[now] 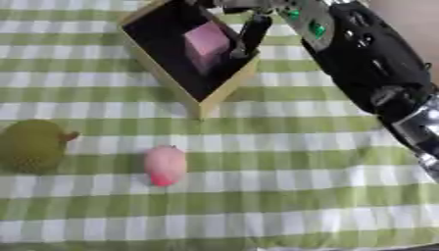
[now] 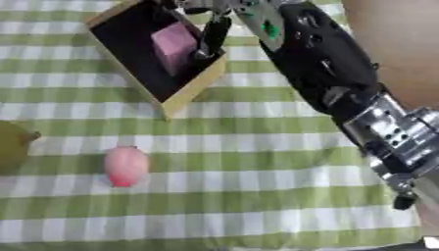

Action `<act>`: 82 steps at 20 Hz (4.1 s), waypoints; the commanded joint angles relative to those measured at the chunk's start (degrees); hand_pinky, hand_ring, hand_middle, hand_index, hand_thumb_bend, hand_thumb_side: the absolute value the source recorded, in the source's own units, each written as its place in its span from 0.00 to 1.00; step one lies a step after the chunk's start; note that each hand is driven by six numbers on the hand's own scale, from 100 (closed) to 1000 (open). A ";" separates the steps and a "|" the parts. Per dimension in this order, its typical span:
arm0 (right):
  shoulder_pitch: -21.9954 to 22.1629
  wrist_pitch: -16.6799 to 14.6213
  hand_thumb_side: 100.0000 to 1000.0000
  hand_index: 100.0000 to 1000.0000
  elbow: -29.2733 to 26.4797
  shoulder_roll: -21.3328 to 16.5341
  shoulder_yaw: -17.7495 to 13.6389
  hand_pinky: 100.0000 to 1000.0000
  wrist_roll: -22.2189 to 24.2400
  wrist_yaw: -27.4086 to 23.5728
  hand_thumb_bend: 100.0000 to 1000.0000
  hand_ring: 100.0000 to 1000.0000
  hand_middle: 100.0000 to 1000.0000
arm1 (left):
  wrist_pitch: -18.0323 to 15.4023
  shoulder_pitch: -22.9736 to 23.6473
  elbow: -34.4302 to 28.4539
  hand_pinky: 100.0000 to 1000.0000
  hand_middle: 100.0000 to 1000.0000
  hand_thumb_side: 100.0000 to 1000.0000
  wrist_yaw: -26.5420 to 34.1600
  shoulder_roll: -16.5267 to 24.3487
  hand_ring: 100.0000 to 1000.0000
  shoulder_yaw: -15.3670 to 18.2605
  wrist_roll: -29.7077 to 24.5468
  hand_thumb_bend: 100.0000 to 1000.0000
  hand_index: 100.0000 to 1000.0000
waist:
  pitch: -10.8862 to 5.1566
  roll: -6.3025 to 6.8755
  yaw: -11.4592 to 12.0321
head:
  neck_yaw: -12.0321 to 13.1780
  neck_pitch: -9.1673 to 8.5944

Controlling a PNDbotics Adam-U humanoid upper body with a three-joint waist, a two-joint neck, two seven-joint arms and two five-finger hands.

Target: Pick up objects on the table and place them in the box.

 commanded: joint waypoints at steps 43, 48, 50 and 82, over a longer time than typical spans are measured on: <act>39.59 20.30 0.34 0.86 -49.45 -26.51 -27.43 0.88 -39.66 -19.72 0.00 0.85 0.78 | 3.35 -9.50 -0.54 0.95 0.81 0.39 -36.30 24.63 0.87 -10.57 -56.98 0.69 0.90 | -0.30 2.53 -3.32 | 4.95 0.30; 40.01 20.72 0.34 0.86 -49.45 -26.23 -27.39 0.88 -40.33 -20.06 0.00 0.85 0.78 | 4.93 -10.16 2.90 0.95 0.81 0.36 -36.34 24.75 0.87 -12.50 -60.44 0.68 0.90 | -0.21 3.03 -3.53 | 4.97 0.30; 40.00 20.94 0.34 0.86 -49.45 -26.00 -27.31 0.88 -40.31 -20.22 0.00 0.85 0.78 | 4.84 -10.17 4.38 0.95 0.81 0.35 -35.01 24.73 0.87 -13.59 -61.28 0.69 0.90 | -0.11 3.27 -3.59 | 4.99 0.30; 40.45 22.47 0.38 0.86 -49.45 -23.94 -27.25 0.88 -40.44 -22.76 0.00 0.83 0.78 | 7.80 -13.27 10.89 0.67 0.51 0.15 -25.48 19.37 0.58 -17.73 -53.11 0.00 0.57 | 0.15 3.85 -4.03 | 4.92 0.30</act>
